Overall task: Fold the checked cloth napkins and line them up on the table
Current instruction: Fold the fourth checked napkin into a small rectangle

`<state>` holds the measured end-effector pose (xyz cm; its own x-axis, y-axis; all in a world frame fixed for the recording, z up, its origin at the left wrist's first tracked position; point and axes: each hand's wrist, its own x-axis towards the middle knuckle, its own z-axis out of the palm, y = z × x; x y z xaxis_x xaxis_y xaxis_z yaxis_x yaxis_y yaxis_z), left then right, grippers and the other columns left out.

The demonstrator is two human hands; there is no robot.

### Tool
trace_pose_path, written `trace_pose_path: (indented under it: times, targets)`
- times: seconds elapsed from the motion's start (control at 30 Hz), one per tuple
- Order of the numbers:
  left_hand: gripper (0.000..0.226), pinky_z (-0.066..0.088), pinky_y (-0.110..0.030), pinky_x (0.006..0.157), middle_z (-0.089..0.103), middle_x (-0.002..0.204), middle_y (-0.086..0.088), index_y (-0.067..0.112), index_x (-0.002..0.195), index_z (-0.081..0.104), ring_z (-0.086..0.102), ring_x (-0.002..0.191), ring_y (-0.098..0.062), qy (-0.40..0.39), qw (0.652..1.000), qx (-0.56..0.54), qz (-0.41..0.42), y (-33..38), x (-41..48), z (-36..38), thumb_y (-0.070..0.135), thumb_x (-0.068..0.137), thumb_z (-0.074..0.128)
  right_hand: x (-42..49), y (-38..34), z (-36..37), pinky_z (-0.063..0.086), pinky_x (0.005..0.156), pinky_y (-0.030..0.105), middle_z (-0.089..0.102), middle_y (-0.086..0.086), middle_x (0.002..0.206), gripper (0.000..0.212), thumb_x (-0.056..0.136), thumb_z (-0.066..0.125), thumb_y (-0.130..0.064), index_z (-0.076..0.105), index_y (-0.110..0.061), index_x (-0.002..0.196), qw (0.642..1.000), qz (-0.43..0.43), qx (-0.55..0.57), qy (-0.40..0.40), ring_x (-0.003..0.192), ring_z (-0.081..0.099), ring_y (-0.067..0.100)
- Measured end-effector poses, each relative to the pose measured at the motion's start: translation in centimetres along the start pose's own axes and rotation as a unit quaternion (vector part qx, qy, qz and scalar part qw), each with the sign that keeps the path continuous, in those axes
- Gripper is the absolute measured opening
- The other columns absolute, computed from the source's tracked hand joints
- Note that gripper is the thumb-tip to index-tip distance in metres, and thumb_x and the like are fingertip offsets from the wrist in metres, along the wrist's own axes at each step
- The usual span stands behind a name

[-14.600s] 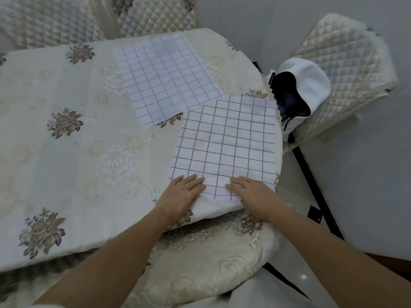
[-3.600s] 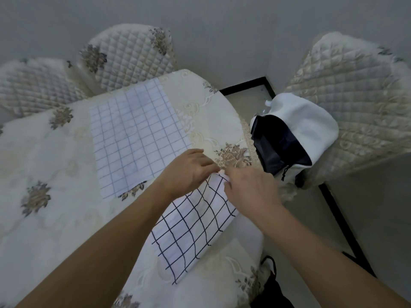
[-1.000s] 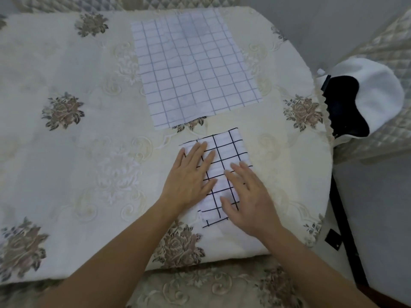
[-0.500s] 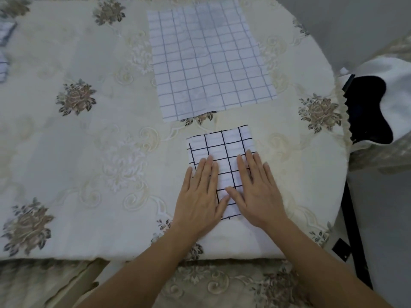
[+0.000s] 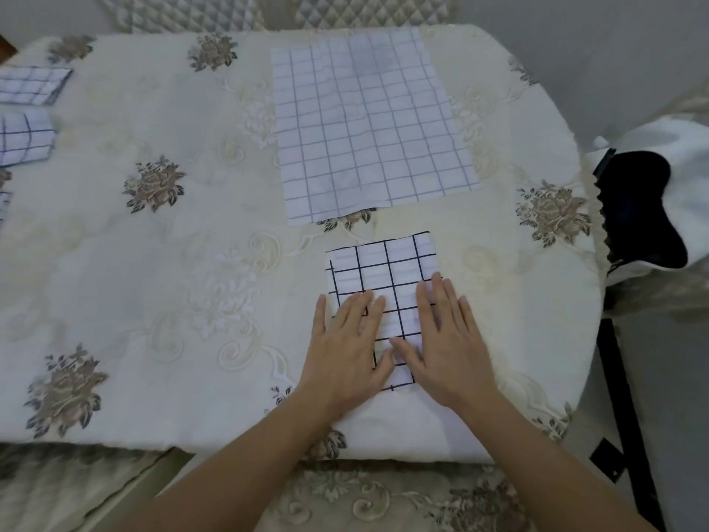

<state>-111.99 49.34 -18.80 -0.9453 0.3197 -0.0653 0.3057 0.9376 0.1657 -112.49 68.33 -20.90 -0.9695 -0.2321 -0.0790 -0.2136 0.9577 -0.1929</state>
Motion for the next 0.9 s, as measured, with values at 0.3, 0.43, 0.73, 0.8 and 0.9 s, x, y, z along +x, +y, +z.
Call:
trace_pose_path:
  times: [0.3, 0.43, 0.73, 0.8, 0.9]
  targets:
    - [0.065, 0.007, -0.043, 0.125, 0.001, 0.168, 0.003, 0.017, 0.160, 0.009, -0.001, 0.154, -0.014, -0.069, 0.969, 0.058, 0.231, 0.9, 13.1, 0.4, 0.052, 0.106, 0.017, -0.7, -0.4, 0.4, 0.019, 0.124, 0.046, 0.009, 0.020, 0.165, 0.087, 0.101, 0.021, -0.067, 0.017, 0.000, 0.157, 0.999, 0.033, 0.012, 0.002, 0.155, 0.004, 0.028]
    - [0.072, 0.003, -0.040, 0.125, -0.004, 0.168, 0.003, 0.018, 0.160, -0.001, -0.006, 0.154, -0.012, -0.060, 0.963, 0.078, 0.249, -0.5, 14.1, 1.4, 0.060, 0.104, 0.013, -0.7, -0.2, 0.4, 0.015, 0.125, 0.046, 0.003, 0.018, 0.166, 0.088, 0.100, 0.023, -0.068, 0.015, -0.002, 0.157, 1.000, 0.027, 0.006, 0.002, 0.155, -0.001, 0.027]
    - [0.078, 0.007, -0.046, 0.124, -0.008, 0.167, -0.002, 0.014, 0.159, -0.004, -0.007, 0.154, -0.016, -0.050, 0.975, 0.090, 0.197, -0.9, 14.2, 1.3, 0.063, 0.102, 0.013, -2.1, 0.1, 0.4, 0.018, 0.123, 0.049, 0.002, 0.016, 0.167, 0.091, 0.099, 0.024, -0.070, 0.008, -0.003, 0.158, 0.999, 0.035, 0.002, 0.004, 0.155, 0.001, 0.028]
    - [0.075, 0.009, -0.048, 0.124, -0.008, 0.167, -0.004, 0.011, 0.159, -0.004, -0.008, 0.154, -0.018, -0.035, 0.985, 0.080, 0.146, -0.5, 12.5, 0.6, 0.059, 0.103, 0.014, -2.1, 0.1, 0.3, 0.018, 0.123, 0.050, 0.001, 0.016, 0.167, 0.091, 0.099, 0.024, -0.070, 0.009, -0.003, 0.158, 0.999, 0.033, -0.001, -0.003, 0.155, 0.002, 0.029]
    - [0.071, 0.009, -0.047, 0.125, -0.002, 0.168, -0.007, 0.007, 0.159, 0.004, -0.004, 0.154, -0.019, 0.003, 0.998, 0.021, 0.057, 0.3, 6.5, 0.2, 0.051, 0.104, 0.018, -2.3, 0.2, 0.2, 0.018, 0.123, 0.049, 0.001, 0.016, 0.167, 0.088, 0.100, 0.019, -0.068, 0.008, -0.002, 0.158, 0.999, 0.031, 0.012, 0.000, 0.155, 0.000, 0.028]
